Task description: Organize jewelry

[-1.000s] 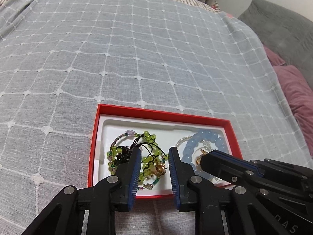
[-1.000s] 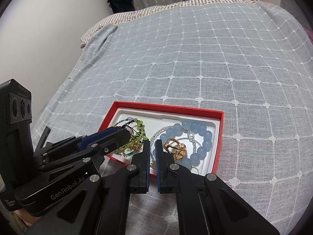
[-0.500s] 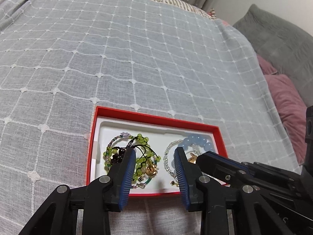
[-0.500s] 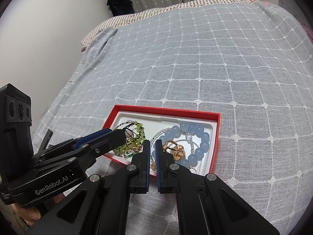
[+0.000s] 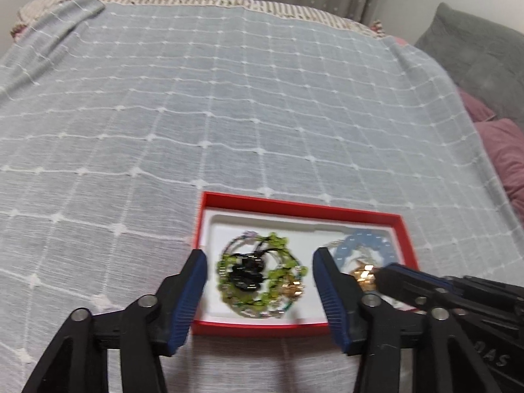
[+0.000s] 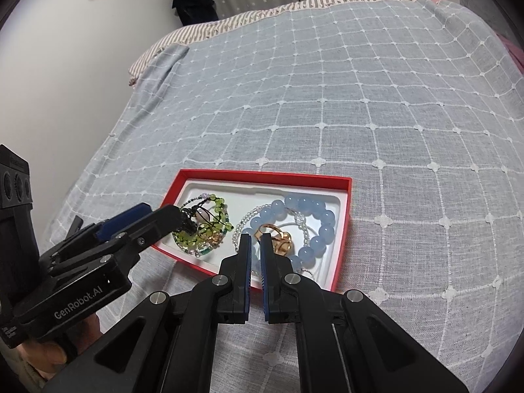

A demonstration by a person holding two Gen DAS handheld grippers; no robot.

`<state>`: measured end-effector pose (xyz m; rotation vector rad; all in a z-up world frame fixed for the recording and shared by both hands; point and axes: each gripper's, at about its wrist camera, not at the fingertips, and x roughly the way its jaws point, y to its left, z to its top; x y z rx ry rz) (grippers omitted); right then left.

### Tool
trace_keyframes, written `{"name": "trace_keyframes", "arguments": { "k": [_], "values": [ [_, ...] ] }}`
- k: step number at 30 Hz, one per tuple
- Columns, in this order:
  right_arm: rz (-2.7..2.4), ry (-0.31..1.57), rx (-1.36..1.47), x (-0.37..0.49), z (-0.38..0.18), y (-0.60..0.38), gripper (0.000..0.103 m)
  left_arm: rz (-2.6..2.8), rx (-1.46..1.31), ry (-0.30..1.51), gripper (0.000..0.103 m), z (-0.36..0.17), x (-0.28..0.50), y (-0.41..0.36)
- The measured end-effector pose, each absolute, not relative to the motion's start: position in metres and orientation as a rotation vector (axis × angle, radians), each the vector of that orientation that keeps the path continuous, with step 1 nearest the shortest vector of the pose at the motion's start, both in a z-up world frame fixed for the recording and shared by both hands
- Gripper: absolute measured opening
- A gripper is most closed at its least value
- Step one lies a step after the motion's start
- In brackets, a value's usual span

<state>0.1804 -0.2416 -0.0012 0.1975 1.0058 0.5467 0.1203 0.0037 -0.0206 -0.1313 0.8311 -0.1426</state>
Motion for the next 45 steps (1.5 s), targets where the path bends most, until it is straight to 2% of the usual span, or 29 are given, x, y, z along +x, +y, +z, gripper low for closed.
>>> {"name": "trace_keyframes", "arguments": {
  "k": [3,5,11,18,23,33,38,43,45],
  "values": [
    [0.544,1.008,0.204,0.178,-0.001,-0.246,0.013,-0.102,-0.095,0.819,0.071,-0.020,0.118,0.004],
    [0.541,1.014,0.202,0.178,-0.002,-0.247,0.028,-0.078,-0.071,0.813,0.073,-0.020,0.116,0.003],
    [0.505,1.009,0.193,0.172,0.000,-0.253,0.041,-0.050,-0.007,0.827,0.075,-0.025,0.109,0.000],
    [0.491,1.005,0.174,0.159,0.005,-0.256,0.047,-0.012,0.034,0.816,0.079,-0.023,0.099,0.000],
    [0.505,0.978,0.144,0.147,0.018,-0.256,0.060,0.008,0.035,0.803,0.085,-0.017,0.088,0.003],
    [0.476,0.965,0.092,0.132,0.028,-0.258,0.076,0.044,0.042,0.795,0.093,-0.007,0.076,0.006],
    [0.477,0.937,0.056,0.120,0.035,-0.259,0.095,0.037,0.033,0.800,0.094,-0.003,0.067,0.003],
    [0.449,0.906,0.048,0.109,0.044,-0.266,0.103,0.037,0.042,0.797,0.095,0.001,0.054,0.003],
    [0.440,0.892,0.052,0.104,0.048,-0.270,0.103,0.041,0.031,0.790,0.097,0.003,0.048,0.005]
  ]
}}
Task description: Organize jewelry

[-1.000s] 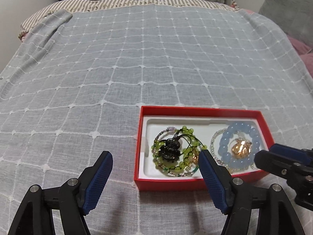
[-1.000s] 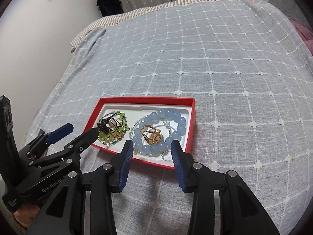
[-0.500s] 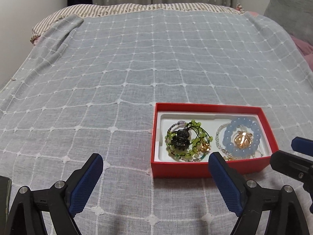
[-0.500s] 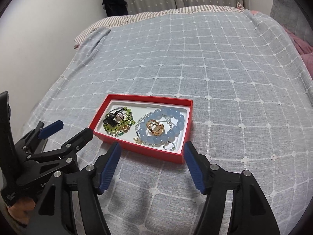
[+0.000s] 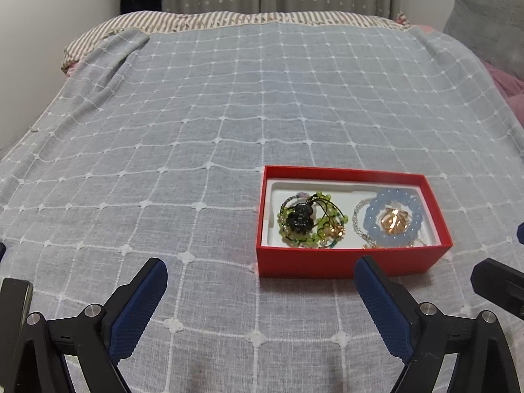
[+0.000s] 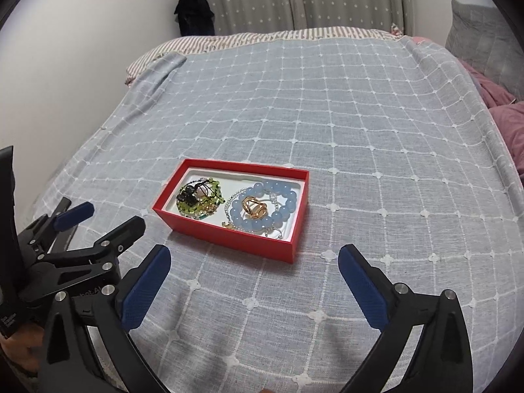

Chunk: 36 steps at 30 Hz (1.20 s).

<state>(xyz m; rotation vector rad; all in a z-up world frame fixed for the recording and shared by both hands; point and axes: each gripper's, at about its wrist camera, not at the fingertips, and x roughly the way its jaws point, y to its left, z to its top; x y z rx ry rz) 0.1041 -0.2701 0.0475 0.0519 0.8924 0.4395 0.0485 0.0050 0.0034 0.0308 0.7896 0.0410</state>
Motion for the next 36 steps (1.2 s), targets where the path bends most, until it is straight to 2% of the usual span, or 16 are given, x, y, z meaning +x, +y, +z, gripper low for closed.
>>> {"name": "trace_keyframes", "arguments": {
  "k": [3,36],
  "values": [
    [0.427,0.856,0.046,0.095,0.054,-0.274,0.103,0.021,0.045,0.806,0.102,0.004,0.043,0.003],
    [0.320,0.800,-0.024,0.026,0.061,-0.271,0.103,0.045,0.020,0.795,0.102,0.001,-0.006,0.009]
  ]
}}
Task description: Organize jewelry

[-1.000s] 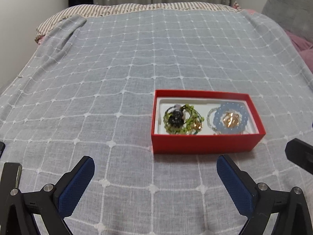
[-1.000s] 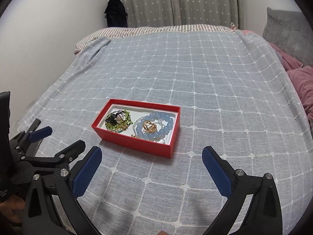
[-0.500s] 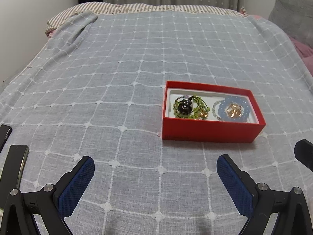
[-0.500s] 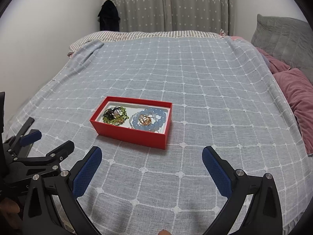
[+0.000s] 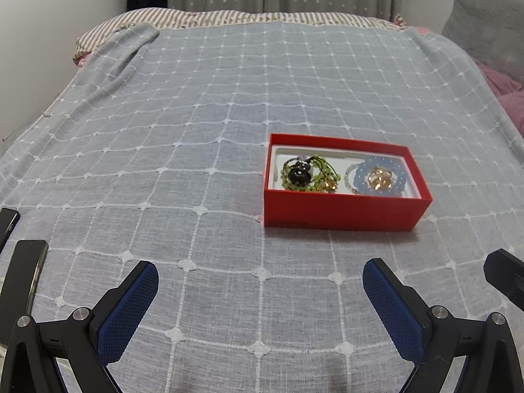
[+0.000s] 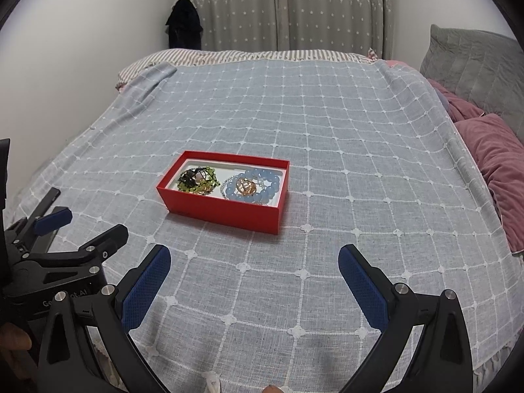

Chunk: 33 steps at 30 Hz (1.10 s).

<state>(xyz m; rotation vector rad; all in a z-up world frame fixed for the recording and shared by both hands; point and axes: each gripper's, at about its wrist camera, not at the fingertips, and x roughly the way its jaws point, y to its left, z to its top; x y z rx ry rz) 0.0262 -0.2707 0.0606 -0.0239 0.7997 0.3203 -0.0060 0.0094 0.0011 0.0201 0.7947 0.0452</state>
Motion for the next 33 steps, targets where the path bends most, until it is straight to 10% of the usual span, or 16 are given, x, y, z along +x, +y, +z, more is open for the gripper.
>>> {"name": "trace_keyframes", "arguments": {
  "k": [33],
  "values": [
    [0.304,0.833,-0.030,0.0311,0.0511,-0.2714,0.103,0.032,0.026,0.811,0.102,-0.0024,-0.0038,0.0071]
  ]
}}
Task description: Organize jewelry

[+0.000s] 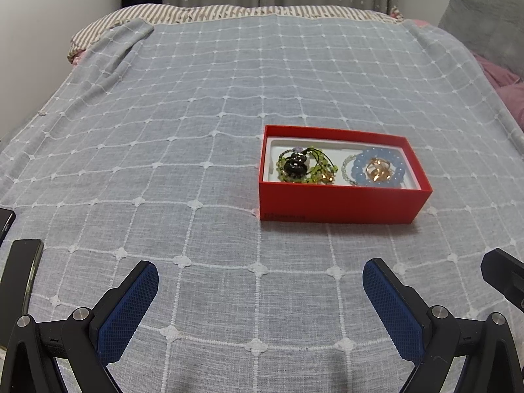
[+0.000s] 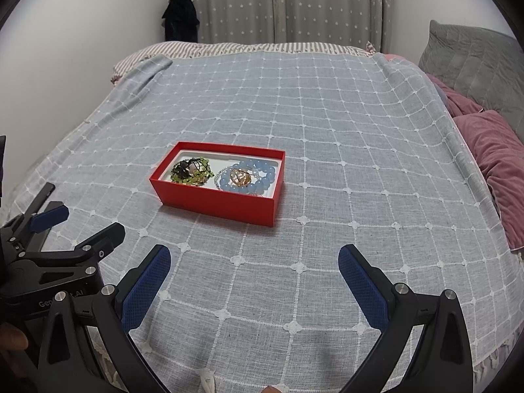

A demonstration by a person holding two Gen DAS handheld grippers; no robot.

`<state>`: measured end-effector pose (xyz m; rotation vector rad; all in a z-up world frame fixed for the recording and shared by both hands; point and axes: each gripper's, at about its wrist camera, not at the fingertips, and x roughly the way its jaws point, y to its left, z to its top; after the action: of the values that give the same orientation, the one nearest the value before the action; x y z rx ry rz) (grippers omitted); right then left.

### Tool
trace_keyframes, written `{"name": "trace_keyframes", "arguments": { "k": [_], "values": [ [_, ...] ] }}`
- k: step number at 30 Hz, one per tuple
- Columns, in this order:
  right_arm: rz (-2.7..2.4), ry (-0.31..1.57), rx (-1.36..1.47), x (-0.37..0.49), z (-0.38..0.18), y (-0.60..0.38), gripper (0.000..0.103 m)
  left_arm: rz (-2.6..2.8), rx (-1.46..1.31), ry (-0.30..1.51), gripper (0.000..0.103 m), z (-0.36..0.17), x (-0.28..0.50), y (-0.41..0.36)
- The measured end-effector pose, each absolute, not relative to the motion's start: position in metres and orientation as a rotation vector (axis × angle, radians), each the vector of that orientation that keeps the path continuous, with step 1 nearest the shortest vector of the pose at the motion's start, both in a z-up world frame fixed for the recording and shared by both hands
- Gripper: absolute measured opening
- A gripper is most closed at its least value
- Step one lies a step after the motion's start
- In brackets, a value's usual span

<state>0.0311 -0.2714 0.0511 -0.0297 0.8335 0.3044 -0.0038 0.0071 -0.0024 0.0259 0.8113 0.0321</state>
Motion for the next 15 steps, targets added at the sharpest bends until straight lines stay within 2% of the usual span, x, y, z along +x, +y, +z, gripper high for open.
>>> {"name": "trace_keyframes", "arguments": {
  "k": [15],
  "values": [
    [0.298,0.836,-0.020,0.0315,0.0517,-0.2723,0.103,0.019,0.031,0.809,0.102,-0.0033,-0.0037,0.0040]
  ]
}}
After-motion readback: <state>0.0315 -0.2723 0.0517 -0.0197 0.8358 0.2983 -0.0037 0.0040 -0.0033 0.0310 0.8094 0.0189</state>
